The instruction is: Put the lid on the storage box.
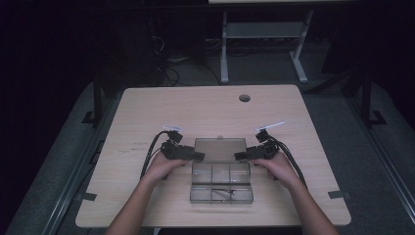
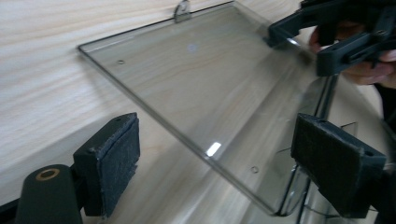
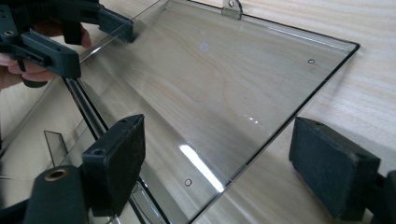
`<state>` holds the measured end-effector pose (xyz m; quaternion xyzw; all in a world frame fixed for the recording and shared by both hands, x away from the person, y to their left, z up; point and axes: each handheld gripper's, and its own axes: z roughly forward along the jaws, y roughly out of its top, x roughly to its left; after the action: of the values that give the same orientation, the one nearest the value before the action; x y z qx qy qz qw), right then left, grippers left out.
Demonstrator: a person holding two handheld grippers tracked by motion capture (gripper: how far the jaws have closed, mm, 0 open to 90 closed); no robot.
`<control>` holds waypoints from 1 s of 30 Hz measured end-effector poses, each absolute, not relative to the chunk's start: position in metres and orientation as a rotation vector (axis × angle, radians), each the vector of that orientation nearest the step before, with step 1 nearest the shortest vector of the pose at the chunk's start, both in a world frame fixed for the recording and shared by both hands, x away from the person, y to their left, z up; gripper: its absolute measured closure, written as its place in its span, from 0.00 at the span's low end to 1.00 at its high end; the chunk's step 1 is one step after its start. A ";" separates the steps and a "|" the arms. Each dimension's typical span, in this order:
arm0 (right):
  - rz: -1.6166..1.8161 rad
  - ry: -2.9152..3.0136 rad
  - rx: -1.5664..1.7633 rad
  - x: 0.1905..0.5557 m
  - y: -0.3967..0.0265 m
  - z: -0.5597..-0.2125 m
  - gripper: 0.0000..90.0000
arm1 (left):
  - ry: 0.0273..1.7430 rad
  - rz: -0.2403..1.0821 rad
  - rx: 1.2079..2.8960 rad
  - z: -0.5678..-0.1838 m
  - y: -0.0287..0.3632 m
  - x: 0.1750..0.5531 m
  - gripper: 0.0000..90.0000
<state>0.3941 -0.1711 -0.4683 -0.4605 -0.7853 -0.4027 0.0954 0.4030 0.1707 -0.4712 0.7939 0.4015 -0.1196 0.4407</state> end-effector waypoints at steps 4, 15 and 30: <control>-1.199 -2.325 -1.353 0.395 -0.169 -0.469 0.21 | 0.995 -0.320 1.954 -0.472 0.169 0.403 0.17; -1.223 -2.301 -1.318 0.396 -0.163 -0.471 0.22 | 0.967 -0.378 1.928 -0.475 0.164 0.404 0.22; -1.284 -2.374 -1.302 0.392 -0.164 -0.464 0.32 | 0.924 -0.277 1.944 -0.465 0.167 0.402 0.31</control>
<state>0.3923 -0.1636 -0.4636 -0.4334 -0.7902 -0.4273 0.0722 0.4016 0.1669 -0.4647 0.7923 0.3765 -0.1130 0.4666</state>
